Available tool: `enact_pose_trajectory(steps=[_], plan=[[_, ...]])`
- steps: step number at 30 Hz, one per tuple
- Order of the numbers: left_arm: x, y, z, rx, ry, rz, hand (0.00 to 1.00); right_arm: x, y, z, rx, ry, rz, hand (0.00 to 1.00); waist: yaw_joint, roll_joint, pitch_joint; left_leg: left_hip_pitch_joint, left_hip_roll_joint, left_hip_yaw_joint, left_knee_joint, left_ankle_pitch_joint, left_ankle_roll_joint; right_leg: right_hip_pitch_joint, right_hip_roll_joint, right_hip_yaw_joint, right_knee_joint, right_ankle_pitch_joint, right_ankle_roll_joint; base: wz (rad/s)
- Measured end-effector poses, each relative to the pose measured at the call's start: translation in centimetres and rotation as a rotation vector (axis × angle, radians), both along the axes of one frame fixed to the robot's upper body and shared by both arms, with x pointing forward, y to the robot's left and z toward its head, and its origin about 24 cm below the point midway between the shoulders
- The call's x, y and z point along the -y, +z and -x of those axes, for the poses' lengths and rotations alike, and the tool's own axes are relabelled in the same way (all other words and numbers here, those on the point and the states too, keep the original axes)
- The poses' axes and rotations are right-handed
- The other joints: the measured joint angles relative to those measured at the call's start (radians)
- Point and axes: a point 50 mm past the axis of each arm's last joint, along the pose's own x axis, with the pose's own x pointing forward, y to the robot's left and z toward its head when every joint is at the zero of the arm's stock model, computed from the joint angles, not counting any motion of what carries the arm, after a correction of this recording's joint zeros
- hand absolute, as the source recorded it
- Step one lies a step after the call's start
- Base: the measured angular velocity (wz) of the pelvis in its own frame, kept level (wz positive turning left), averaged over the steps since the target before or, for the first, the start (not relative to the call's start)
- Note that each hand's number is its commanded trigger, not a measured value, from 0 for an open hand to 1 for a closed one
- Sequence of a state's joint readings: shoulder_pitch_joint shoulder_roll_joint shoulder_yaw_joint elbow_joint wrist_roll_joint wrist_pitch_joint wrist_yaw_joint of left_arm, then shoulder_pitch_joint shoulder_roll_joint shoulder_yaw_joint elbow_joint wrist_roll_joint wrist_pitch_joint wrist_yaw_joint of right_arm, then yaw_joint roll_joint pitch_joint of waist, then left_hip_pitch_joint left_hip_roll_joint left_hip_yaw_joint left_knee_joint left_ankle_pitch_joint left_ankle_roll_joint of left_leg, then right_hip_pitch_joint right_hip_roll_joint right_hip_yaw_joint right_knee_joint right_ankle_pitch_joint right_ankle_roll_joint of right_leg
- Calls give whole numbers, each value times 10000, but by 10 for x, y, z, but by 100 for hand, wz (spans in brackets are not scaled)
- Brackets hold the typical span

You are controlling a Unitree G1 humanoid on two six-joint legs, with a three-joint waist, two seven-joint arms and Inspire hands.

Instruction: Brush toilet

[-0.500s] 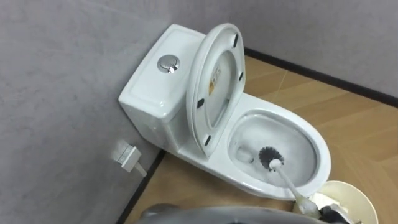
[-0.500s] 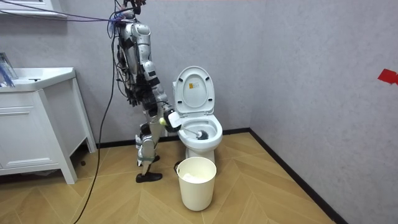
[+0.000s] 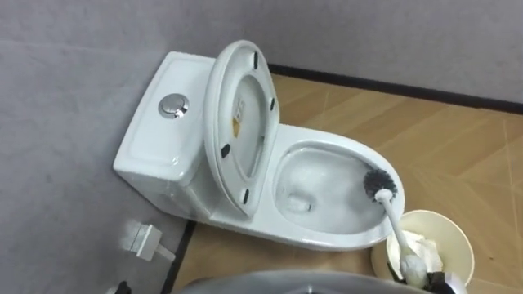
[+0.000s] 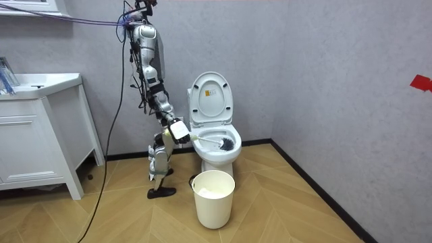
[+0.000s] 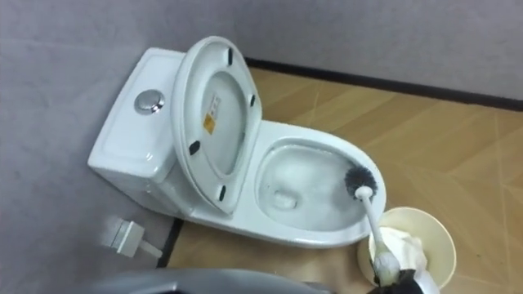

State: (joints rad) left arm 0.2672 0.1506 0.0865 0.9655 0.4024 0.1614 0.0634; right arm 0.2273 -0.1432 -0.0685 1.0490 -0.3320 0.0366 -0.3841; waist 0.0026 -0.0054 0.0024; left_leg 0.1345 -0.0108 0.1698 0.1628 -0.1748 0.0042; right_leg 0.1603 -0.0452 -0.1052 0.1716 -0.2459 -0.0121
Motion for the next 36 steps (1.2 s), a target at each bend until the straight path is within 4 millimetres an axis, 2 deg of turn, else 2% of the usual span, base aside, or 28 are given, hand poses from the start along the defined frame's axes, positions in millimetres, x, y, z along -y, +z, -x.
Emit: enact_pose_trajectory(steps=[3, 6, 10, 12, 17, 19, 20, 23, 29, 36], plan=[[0, 0, -1, 58, -23, 11, 0, 6, 7, -10, 1046, -620, 678, 100, -264, -16, -4, 65, 36, 216, -1, -110, 23, -44, 42, 261, -2, 27, 40, -25], [1, 0, -5, 272, -93, 53, 0, 13, 11, -9, 1524, -1426, 1322, 100, -359, -17, -2, 131, 157, 345, -4, -389, 24, -46, 174, 390, -3, 38, 56, -15], [2, 0, -8, 404, -136, 109, 0, 15, 12, -3, 1549, -1707, 1645, 100, -471, -23, -21, 126, 196, 513, -3, -469, 24, -159, 213, 540, 27, 65, 64, -17], [4, 0, -10, 520, -163, 173, 0, 16, 13, -2, 1556, -1741, 1746, 100, -508, 22, -41, 106, 223, 717, -4, -473, 27, -271, 244, 753, 54, 101, 72, -26], [5, 0, -14, 791, 30, 326, 0, 16, 12, 3, 1581, -2289, 1610, 100, -547, 133, -66, 135, 257, 865, -27, -520, 24, -348, 281, 888, 155, 117, 65, -13], [5, 0, -14, 821, 237, 403, 0, 16, 12, 3, 1633, -2482, 1561, 46, -547, 125, -64, 138, 261, 877, -28, -519, 24, -352, 287, 903, 135, 117, 65, -3], [6, -1, -13, 798, 329, 440, 0, 16, 12, 2, 1761, -2669, 1510, 0, -542, 122, -64, 134, 262, 882, -27, -519, 24, -375, 288, 916, 119, 117, 65, -4], [5, -2, -10, 638, 351, 432, 0, 17, 15, -5, 2187, -2961, 1463, 0, -553, 115, -66, 134, 262, 932, -26, -520, 24, -402, 291, 988, 112, 117, 66, -4], [5, -2, 3, 263, 432, 392, 0, 14, 14, -2, 2101, -3055, 1395, 0, -540, 102, -63, 126, 274, 933, -25, -519, 24, -404, 296, 963, 122, 117, 65, 0], [7, -3, 4, 139, 269, 393, 0, 11, 12, -1, 1947, -2844, 1266, 0, -542, 37, -60, 86, 287, 911, -20, -519, 23, -408, 291, 889, 87, 123, 57, 1]])
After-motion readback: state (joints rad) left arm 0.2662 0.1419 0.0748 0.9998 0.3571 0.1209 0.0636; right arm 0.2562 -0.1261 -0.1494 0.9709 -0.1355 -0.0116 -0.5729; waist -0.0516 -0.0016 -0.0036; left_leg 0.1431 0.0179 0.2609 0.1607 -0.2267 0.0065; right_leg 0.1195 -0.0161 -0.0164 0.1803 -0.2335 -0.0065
